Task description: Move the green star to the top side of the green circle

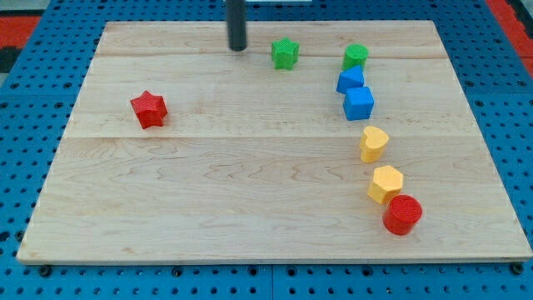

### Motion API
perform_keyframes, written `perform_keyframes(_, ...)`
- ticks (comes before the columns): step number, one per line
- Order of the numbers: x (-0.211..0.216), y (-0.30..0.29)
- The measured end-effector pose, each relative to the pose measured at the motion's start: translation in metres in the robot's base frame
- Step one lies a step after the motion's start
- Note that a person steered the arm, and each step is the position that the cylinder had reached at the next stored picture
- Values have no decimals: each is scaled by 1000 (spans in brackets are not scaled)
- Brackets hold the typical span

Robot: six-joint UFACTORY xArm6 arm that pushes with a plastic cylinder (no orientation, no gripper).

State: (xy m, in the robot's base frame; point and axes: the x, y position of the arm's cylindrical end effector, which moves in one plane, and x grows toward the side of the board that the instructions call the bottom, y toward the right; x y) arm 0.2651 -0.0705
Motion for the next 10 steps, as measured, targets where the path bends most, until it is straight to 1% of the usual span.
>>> perform_keyframes(1, 19, 25)
perform_keyframes(2, 13, 87)
perform_keyframes(3, 10, 99)
perform_keyframes(4, -16, 107)
perform_keyframes(5, -26, 154)
perform_keyframes(6, -34, 168)
perform_keyframes(7, -29, 129)
perform_keyframes(8, 12, 133)
perform_keyframes(10, -1, 160)
